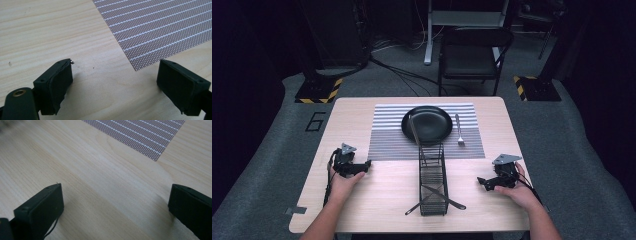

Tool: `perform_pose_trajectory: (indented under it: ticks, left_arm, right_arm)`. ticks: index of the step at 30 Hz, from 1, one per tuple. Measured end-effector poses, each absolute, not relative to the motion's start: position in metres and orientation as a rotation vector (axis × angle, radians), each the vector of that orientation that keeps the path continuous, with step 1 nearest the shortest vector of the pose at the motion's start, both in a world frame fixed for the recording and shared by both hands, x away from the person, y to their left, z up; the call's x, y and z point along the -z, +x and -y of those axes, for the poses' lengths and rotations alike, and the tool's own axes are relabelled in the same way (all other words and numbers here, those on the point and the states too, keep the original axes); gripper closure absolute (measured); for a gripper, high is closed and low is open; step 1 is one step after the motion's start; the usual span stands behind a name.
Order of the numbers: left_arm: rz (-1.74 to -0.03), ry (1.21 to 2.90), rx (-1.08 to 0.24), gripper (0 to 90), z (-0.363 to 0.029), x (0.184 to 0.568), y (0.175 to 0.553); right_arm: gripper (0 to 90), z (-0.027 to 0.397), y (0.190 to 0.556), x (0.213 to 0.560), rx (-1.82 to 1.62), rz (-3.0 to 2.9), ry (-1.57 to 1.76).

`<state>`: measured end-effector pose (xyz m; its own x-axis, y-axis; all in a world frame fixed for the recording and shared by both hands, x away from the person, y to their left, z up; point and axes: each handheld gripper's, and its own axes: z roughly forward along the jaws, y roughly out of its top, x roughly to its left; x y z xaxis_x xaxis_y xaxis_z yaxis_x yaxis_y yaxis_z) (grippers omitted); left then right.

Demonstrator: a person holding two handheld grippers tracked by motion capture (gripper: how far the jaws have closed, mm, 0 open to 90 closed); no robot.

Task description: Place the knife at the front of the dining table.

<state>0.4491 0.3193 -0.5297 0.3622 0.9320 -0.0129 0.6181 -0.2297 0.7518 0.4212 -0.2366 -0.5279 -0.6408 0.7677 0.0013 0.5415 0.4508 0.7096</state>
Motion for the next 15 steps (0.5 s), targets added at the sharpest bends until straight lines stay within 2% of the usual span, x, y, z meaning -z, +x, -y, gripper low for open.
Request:
perform_pose_trajectory:
  ticks: [15]
  left_arm:
    - [-1.351,1.942,-0.601,16.1,-0.3195,0.5294,0.4485]
  right_arm:
    - [0.0,0.2365,0.4211,0.5279,-0.993,-2.385,1.119]
